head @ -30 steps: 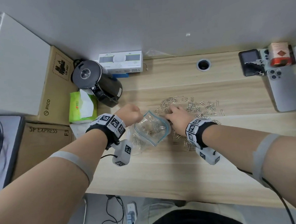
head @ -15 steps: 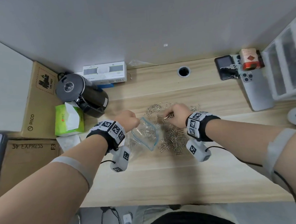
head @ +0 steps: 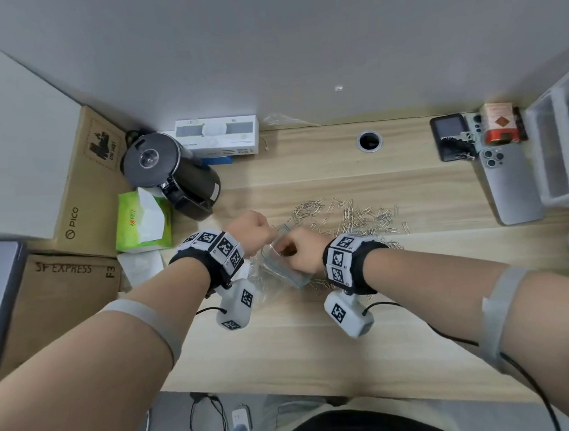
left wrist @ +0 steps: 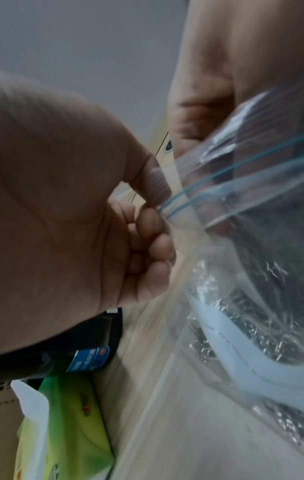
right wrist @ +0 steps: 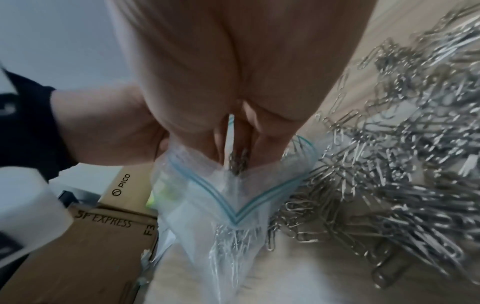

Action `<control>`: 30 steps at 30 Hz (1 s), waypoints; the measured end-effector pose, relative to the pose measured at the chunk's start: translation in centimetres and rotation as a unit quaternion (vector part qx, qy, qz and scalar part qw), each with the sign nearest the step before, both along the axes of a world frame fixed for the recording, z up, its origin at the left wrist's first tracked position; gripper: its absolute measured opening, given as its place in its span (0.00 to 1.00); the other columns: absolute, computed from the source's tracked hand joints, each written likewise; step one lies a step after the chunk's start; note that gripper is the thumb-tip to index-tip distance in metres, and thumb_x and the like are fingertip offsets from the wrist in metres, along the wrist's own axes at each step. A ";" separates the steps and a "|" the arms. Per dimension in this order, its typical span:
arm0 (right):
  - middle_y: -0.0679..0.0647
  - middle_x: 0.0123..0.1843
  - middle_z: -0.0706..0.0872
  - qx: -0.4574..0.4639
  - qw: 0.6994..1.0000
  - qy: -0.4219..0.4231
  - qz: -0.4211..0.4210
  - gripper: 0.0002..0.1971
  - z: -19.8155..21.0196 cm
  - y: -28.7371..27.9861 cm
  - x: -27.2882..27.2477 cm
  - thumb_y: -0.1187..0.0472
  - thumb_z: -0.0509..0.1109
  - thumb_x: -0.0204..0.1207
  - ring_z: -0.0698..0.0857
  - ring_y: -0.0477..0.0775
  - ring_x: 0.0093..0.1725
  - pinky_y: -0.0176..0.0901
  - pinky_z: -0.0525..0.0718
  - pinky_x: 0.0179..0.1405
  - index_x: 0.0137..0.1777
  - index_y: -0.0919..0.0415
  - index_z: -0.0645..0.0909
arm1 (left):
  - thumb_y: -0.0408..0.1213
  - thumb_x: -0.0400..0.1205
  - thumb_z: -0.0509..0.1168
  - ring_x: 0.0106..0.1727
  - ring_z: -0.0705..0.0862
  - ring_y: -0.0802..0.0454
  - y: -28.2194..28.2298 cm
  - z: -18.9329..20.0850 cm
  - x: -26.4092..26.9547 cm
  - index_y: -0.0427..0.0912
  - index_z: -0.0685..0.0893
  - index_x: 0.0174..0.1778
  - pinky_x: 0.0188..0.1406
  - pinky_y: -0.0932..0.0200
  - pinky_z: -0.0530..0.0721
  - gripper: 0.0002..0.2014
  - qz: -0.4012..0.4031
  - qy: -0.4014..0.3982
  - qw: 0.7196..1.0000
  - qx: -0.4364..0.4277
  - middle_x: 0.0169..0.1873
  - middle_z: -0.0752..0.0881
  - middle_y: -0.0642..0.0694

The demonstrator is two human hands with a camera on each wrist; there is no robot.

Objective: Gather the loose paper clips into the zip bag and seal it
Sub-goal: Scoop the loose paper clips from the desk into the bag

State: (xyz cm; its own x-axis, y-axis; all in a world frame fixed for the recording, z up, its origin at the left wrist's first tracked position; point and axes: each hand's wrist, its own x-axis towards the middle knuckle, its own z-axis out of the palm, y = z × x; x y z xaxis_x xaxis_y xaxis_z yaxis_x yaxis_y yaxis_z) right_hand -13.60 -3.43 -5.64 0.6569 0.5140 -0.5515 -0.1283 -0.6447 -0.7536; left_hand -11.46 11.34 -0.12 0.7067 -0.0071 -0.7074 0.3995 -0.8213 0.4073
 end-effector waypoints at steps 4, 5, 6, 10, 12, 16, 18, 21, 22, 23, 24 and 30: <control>0.48 0.53 0.90 0.032 0.996 0.068 0.056 0.18 0.8 0.7 0.3 0.72 0.68 0.75 0.87 0.44 0.42 0.29 0.83 0.35 0.58 0.51 0.88 | 0.34 0.77 0.65 0.21 0.74 0.48 1.9 0.2 -0.5 0.39 0.77 0.30 0.26 0.60 0.73 0.10 0.003 0.007 1.000 0.027 0.20 0.77 0.44; 0.49 0.53 0.90 0.056 0.993 0.090 0.059 0.20 1.1 0.7 0.5 0.73 0.68 0.74 0.88 0.45 0.41 0.29 0.84 0.33 0.55 0.49 0.89 | 0.33 0.76 0.64 0.20 0.74 0.48 2.4 0.2 -0.7 0.39 0.77 0.30 0.25 0.61 0.73 0.09 0.003 0.009 0.999 0.034 0.20 0.77 0.43; 0.51 0.53 0.91 0.077 0.989 0.110 0.062 0.22 1.5 0.8 0.7 0.75 0.67 0.73 0.90 0.47 0.41 0.31 0.85 0.34 0.52 0.45 0.89 | 0.32 0.76 0.63 0.20 0.74 0.48 3.0 0.3 -0.8 0.39 0.77 0.29 0.24 0.62 0.72 0.08 0.005 0.010 0.999 0.042 0.20 0.76 0.43; 0.57 0.48 0.91 0.111 0.977 0.170 0.064 0.18 2.7 1.8 1.7 0.79 0.66 0.72 0.90 0.47 0.40 0.35 0.87 0.37 0.51 0.58 0.89 | 0.29 0.75 0.62 0.20 0.74 0.48 5.0 0.7 -1.2 0.37 0.77 0.31 0.21 0.65 0.71 0.06 0.021 0.018 0.997 0.065 0.21 0.75 0.43; 0.59 0.46 0.91 0.131 0.968 0.213 0.033 0.12 3.7 2.4 2.5 0.78 0.66 0.76 0.91 0.50 0.39 0.36 0.89 0.33 0.51 0.66 0.87 | 0.28 0.75 0.62 0.21 0.74 0.48 6.1 1.0 -1.3 0.37 0.77 0.32 0.21 0.66 0.70 0.06 0.029 0.030 0.996 0.077 0.22 0.75 0.42; 0.60 0.44 0.90 0.077 0.982 0.118 -0.123 0.08 3.0 2.9 5.2 0.73 0.66 0.78 0.89 0.52 0.34 0.37 0.86 0.27 0.51 0.66 0.85 | 0.28 0.74 0.61 0.22 0.72 0.46 8.7 1.4 -1.6 0.35 0.77 0.32 0.22 0.66 0.68 0.05 0.073 0.049 0.990 0.109 0.24 0.75 0.40; 0.55 0.50 0.88 -0.038 0.997 -0.023 -0.070 0.10 1.0 2.8 6.1 0.68 0.67 0.75 0.87 0.51 0.42 0.40 0.87 0.39 0.51 0.58 0.85 | 0.28 0.75 0.61 0.23 0.70 0.46 9.9 1.7 -2.1 0.34 0.76 0.34 0.23 0.65 0.66 0.04 0.091 0.052 0.985 0.134 0.24 0.73 0.41; 0.52 0.61 0.79 -0.201 0.955 -0.155 0.153 0.19 -1.1 3.2 5.8 0.53 0.73 0.70 0.81 0.57 0.59 0.47 0.80 0.56 0.63 0.49 0.81 | 0.29 0.79 0.59 0.25 0.68 0.47 11.6 2.2 -2.6 0.29 0.83 0.46 0.23 0.63 0.64 0.09 0.086 0.072 0.980 0.166 0.26 0.77 0.37; 0.53 0.64 0.77 -0.212 0.941 -0.180 0.194 0.25 -1.5 3.5 5.5 0.50 0.74 0.69 0.77 0.58 0.62 0.47 0.77 0.57 0.67 0.48 0.78 | 0.28 0.79 0.58 0.26 0.69 0.47 12.0 2.4 -2.7 0.30 0.83 0.46 0.23 0.63 0.64 0.08 0.081 0.077 0.978 0.176 0.28 0.79 0.36; 0.53 0.65 0.74 -0.206 0.933 -0.201 0.219 0.30 -1.8 3.9 5.0 0.47 0.75 0.67 0.74 0.58 0.64 0.47 0.75 0.57 0.70 0.48 0.75 | 0.27 0.78 0.58 0.26 0.70 0.47 12.4 2.5 -2.8 0.33 0.81 0.42 0.23 0.64 0.65 0.06 0.079 0.080 0.976 0.185 0.28 0.78 0.37; 0.53 0.66 0.73 -0.197 0.926 -0.219 0.237 0.35 -2.1 4.3 4.5 0.44 0.77 0.64 0.72 0.57 0.66 0.47 0.75 0.58 0.72 0.48 0.73 | 0.26 0.76 0.58 0.26 0.70 0.48 12.8 2.5 -2.8 0.35 0.78 0.38 0.24 0.64 0.65 0.04 0.081 0.079 0.975 0.189 0.26 0.76 0.39; 0.52 0.65 0.73 -0.224 0.874 -0.288 0.321 0.29 -3.1 5.5 1.7 0.39 0.77 0.63 0.69 0.59 0.67 0.58 0.73 0.64 0.64 0.46 0.77 | 0.26 0.75 0.57 0.25 0.71 0.46 12.9 1.7 -2.8 0.35 0.74 0.33 0.23 0.64 0.69 0.05 0.090 0.049 0.982 0.160 0.24 0.74 0.40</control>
